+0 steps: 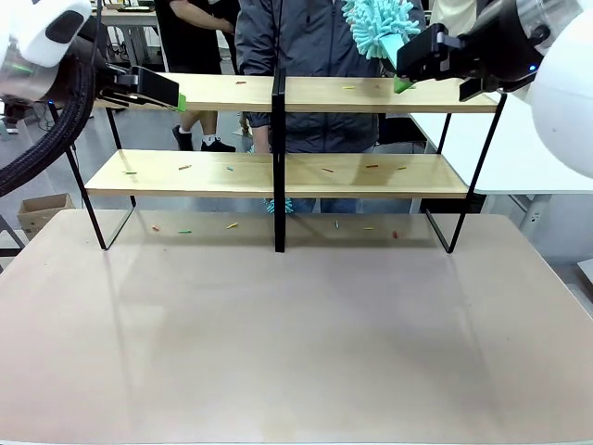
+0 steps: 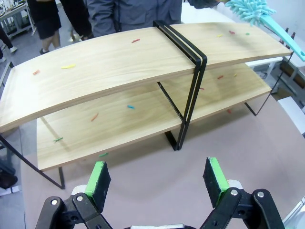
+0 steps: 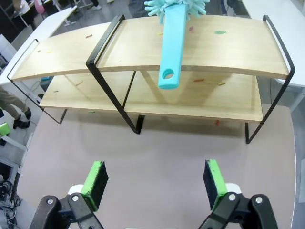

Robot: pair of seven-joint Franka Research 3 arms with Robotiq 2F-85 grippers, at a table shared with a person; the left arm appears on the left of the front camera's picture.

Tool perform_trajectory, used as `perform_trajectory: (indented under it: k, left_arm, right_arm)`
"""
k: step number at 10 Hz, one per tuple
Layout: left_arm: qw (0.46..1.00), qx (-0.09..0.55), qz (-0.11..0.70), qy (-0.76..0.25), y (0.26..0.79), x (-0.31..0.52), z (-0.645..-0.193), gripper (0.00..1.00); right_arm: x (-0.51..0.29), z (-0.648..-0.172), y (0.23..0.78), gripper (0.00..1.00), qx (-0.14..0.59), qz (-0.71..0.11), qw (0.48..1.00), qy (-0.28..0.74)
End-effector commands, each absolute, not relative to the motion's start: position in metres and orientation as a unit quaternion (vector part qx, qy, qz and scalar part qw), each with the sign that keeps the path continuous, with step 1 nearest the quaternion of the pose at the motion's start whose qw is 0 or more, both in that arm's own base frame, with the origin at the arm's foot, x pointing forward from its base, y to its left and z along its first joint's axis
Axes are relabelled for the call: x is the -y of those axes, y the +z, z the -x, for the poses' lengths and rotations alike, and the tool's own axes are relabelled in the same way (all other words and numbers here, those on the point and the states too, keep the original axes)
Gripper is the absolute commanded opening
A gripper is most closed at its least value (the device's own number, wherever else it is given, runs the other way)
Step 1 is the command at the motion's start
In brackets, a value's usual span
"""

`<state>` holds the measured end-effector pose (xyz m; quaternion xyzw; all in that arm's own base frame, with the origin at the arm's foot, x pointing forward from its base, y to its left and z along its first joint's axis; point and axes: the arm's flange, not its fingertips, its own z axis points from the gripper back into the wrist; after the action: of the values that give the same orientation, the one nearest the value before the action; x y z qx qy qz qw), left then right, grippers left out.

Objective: Clean the shelves.
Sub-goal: Pick up the Duster when the human hands it over.

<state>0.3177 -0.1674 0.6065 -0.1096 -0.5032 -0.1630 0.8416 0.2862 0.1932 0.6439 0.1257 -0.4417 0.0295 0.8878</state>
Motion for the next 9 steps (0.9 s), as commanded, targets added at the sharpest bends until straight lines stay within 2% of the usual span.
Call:
perform_trajectory:
  k: [1, 9]
  left_arm:
    - [0.841, 0.504, 0.109, -0.163, 0.607, 0.167, -0.318, 1.00]
    - [0.841, 0.504, 0.109, -0.163, 0.607, 0.167, -0.318, 1.00]
  right_arm:
    - [-0.197, -0.289, 0.644, 1.00, 0.452, -0.112, 0.885, 0.027]
    - [-0.201, -0.281, 0.621, 1.00, 0.499, -0.054, 0.861, 0.080]
